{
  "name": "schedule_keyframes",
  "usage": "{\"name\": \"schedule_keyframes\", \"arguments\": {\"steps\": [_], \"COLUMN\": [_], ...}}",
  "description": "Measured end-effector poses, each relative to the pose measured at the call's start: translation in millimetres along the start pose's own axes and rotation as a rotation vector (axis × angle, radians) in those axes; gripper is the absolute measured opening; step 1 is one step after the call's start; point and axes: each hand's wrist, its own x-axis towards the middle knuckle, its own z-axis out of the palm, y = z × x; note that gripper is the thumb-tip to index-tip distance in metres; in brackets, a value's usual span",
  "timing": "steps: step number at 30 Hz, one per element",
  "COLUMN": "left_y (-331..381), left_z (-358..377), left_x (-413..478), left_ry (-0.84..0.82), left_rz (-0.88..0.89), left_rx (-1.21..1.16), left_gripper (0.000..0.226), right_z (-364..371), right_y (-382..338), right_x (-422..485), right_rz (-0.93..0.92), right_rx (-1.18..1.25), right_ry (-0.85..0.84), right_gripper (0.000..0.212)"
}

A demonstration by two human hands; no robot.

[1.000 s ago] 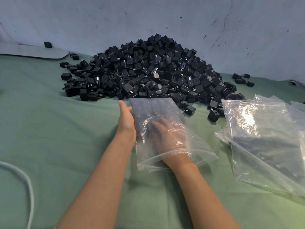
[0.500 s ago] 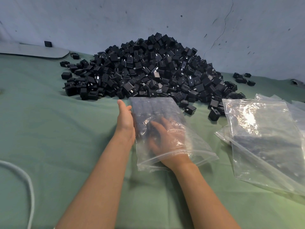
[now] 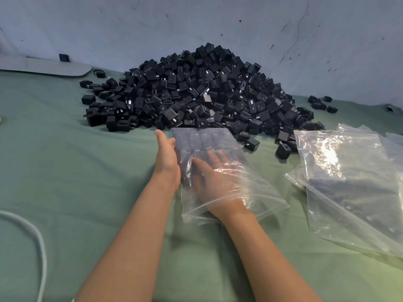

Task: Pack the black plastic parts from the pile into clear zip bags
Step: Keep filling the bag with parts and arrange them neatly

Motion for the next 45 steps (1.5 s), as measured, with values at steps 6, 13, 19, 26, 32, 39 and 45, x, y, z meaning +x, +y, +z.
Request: {"name": "schedule_keyframes", "arguments": {"steps": [6, 13, 19, 26, 32, 39, 45], "left_y": [0.5, 1.5, 1.9, 2.5, -0.9, -3.1, -2.7], "left_z": [0.4, 1.3, 1.3, 0.8, 0.2, 3.1, 0.9], "left_x": [-1.6, -4.6, -5.0, -4.0, -2.3, 0.9, 1.3], "left_ry": [-0.019, -0.029, -0.034, -0.041, -0.005, 0.078, 0.063], "left_rz": [0.003, -0.008, -0.009, -0.012, 0.001, 0.063, 0.021], "left_rx": [-0.011, -0.02, -0.011, 0.028, 0.136, 0.176, 0.098], "left_gripper": [0.076, 0.076, 0.076, 0.076, 0.074, 0.058, 0.067], "right_z": [-6.3, -9.4, -9.2, -5.1, -3.8, -3.0, -3.1], "right_y": [-2.8, -5.6, -6.9, -6.5, -6.9, 4.3, 8.9], "right_x": [-0.4, 0.0, -0.2, 0.0, 1.5, -2.6, -1.8], "right_rz": [-0.014, -0.011, 0.009, 0.015, 0.014, 0.136, 0.172], "right_rx": [-0.035, -0.006, 0.041, 0.068, 0.089, 0.174, 0.143], "right_ry": [-0.019, -0.03, -0.031, -0.002, 0.02, -0.014, -0.061], "right_gripper": [0.033, 0.036, 0.033, 0.03, 0.028, 0.058, 0.079]}}
